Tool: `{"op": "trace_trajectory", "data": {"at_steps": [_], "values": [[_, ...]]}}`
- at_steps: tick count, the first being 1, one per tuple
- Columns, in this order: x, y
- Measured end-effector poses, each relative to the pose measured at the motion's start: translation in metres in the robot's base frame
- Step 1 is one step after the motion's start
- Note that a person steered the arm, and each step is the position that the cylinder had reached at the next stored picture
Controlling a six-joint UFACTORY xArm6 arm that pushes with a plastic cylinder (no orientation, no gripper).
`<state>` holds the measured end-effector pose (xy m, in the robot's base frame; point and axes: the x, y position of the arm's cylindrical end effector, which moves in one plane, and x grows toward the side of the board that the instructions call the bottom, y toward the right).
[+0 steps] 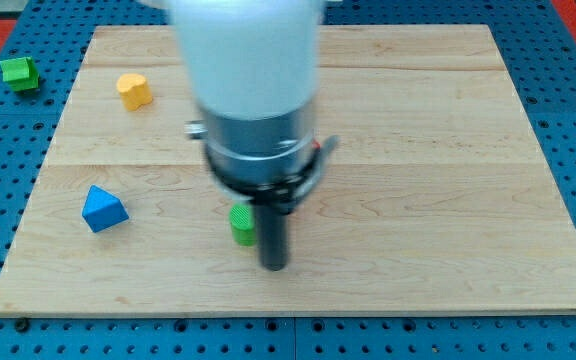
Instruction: Put the green circle to the right of the triangle
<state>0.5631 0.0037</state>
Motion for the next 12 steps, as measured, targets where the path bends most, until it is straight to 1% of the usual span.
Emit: {"op": "trace_trajectory", "data": {"at_steps": [1, 3, 4, 5, 6, 7, 8, 9, 10, 11, 12], "values": [[-0.027, 0.064], [-0.056, -0.063], [-0.051, -0.084], [-0.027, -0.040], [0.006, -0.036], [0.026, -0.046], [0.021, -0.085], [0.006, -0.110], [-0.010, -0.110], [0.002, -0.096], [0.002, -0.028]]}}
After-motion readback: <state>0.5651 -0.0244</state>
